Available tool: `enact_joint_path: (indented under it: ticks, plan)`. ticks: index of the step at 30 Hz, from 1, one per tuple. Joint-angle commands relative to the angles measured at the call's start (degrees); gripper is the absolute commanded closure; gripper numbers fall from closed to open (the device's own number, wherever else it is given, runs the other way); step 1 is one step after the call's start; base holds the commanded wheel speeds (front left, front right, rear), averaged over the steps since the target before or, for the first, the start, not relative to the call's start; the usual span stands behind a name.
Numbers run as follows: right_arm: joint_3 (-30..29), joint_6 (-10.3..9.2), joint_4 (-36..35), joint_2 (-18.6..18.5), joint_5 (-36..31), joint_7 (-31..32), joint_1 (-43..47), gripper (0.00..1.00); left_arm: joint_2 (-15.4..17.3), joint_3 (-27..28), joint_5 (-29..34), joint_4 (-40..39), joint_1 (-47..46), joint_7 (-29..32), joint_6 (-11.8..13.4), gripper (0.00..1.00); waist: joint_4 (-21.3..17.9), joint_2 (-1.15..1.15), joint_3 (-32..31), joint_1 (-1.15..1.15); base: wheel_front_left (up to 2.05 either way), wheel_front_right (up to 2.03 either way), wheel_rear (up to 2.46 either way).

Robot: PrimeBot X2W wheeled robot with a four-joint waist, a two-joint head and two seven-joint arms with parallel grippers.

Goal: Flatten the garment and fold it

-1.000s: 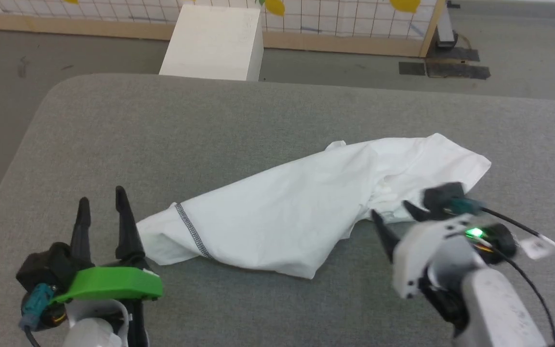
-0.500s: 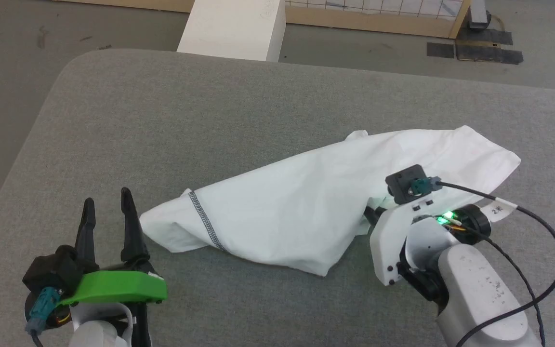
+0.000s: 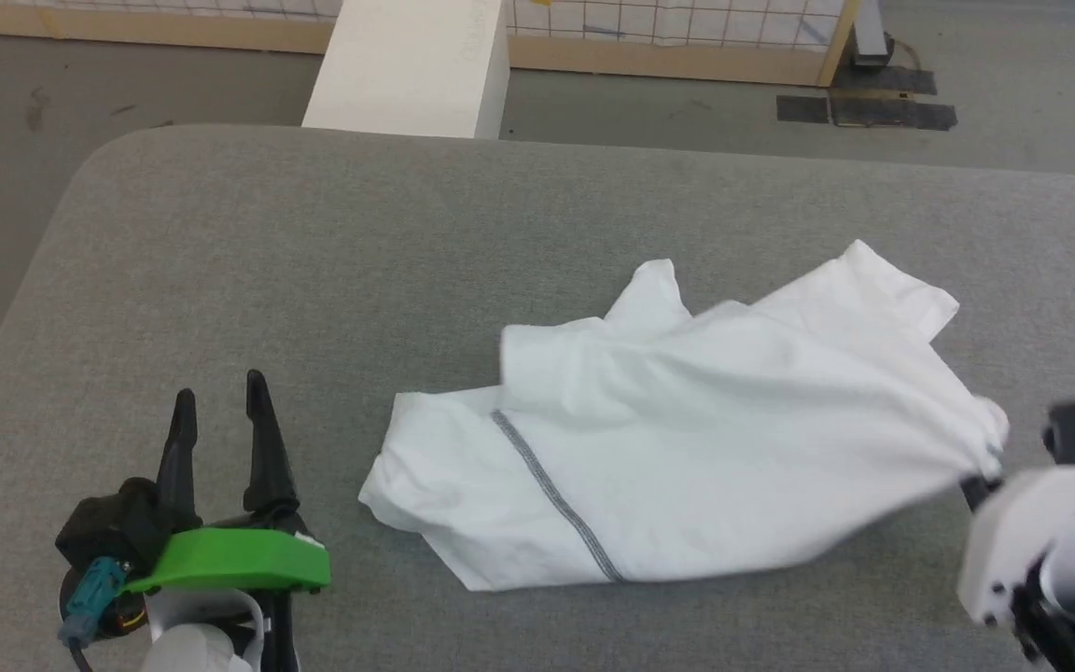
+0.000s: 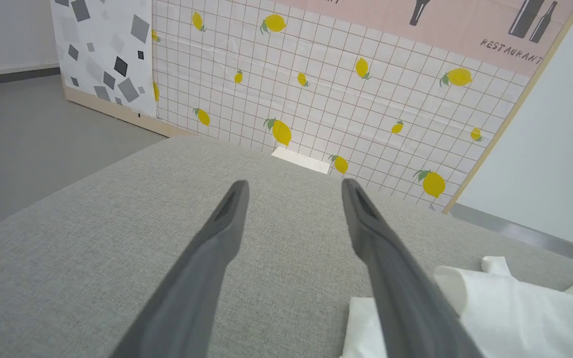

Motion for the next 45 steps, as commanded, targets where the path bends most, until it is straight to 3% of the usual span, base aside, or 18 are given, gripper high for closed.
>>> enact_joint_path:
  ticks: [1,5,7,8,9,13,18,25,26,29,33,40,41,42,43,45]
  plan:
    - [-1.4,-0.09,-0.89,0.84,-1.01,2.4,2.57,1.0,-0.21,-0.25,-0.16,0.34,-0.15,-0.26,-0.26,0.0,-0.45,0.0,0.1,0.0,0.0,0.0,0.0]
    - [-3.84,-0.09,-1.55,2.74,-0.15,8.45,7.33,1.0,-0.22,-1.0,-0.83,1.5,-0.15,-0.26,-0.04,0.0,-1.34,0.0,0.0,0.0,0.0,0.0,0.0]
    - [-4.98,-0.09,-1.69,3.28,0.6,7.27,7.14,1.0,-0.22,-1.31,-1.18,2.22,-0.1,-0.26,0.02,0.0,-1.92,0.0,-0.23,0.0,0.0,0.0,0.0]
    - [-5.31,-0.09,-1.56,3.44,1.28,6.2,6.79,0.28,-0.22,-1.5,-1.33,2.67,-0.11,-0.26,-0.07,0.0,-2.17,0.0,-0.38,0.0,0.0,0.0,0.0]
    - [-8.95,-0.09,-1.34,3.69,3.61,-0.14,4.59,0.0,-0.23,-2.65,-2.24,4.04,-1.24,0.11,-0.69,0.0,-2.75,0.0,-0.82,0.0,0.0,0.0,0.0]
    - [-14.17,-0.09,-0.06,3.73,5.8,-7.79,2.08,0.0,-0.23,-4.83,-4.41,3.87,-6.92,4.06,-2.21,0.0,-3.13,0.0,-0.97,0.0,0.0,0.0,0.0]
    - [-17.08,-0.09,0.53,3.74,4.42,-11.46,0.43,0.0,0.79,-10.32,-4.25,7.47,-20.14,15.82,-4.99,0.0,-4.06,0.0,0.27,0.0,0.0,0.0,0.0]
    - [-14.36,-0.09,1.76,3.74,4.77,-12.67,-1.39,0.0,0.59,-17.68,-3.7,20.84,-37.81,35.45,-6.05,0.0,-7.71,0.0,3.89,0.0,0.0,0.0,0.0]
    - [-13.27,-0.09,2.22,3.75,5.2,-13.08,-1.99,0.0,0.45,-19.9,-3.42,24.6,-41.14,41.54,-6.15,0.0,-8.96,0.0,5.31,0.0,0.0,0.0,0.0]
    - [-11.92,-0.09,2.97,3.75,5.57,-13.87,-2.97,0.0,0.28,-23.06,-3.31,29.29,-44.54,50.08,-6.55,0.0,-10.75,0.0,7.31,0.0,0.0,0.0,0.0]
    - [-11.08,-0.09,3.72,3.75,5.78,-14.84,-3.72,0.0,0.16,-25.83,-3.05,33.05,-46.43,55.99,-6.86,0.0,-12.37,0.0,9.35,0.0,0.0,0.0,0.0]
    - [-10.63,-0.09,4.91,3.75,5.81,-15.99,-4.21,0.0,0.06,-28.89,-2.57,38.13,-44.84,57.99,-7.1,0.0,-13.21,0.0,10.98,0.0,0.0,0.0,0.0]
    - [-10.63,-0.09,4.97,3.75,5.77,-16.11,-4.27,0.0,0.04,-29.13,-2.98,38.58,-44.48,57.85,-7.37,0.53,-13.14,0.0,11.08,0.0,0.0,0.0,0.0]
    - [-10.55,-0.09,4.95,3.75,5.7,-16.2,-4.32,0.0,0.01,-28.9,-3.89,38.43,-44.19,56.8,-7.66,0.88,-13.05,0.0,11.15,0.0,0.0,0.0,0.0]
    - [-10.38,-0.09,4.87,3.75,5.66,-16.35,-4.45,0.0,-0.03,-28.44,-5.32,38.49,-43.73,55.86,-7.93,1.0,-12.93,0.0,11.2,0.0,0.0,0.0,0.0]
    - [-10.36,-0.09,4.73,3.75,5.41,-16.57,-4.56,0.0,-0.06,-28.28,-6.32,38.28,-43.86,53.68,-8.26,1.0,-12.46,0.0,11.24,0.0,0.0,0.0,0.0]
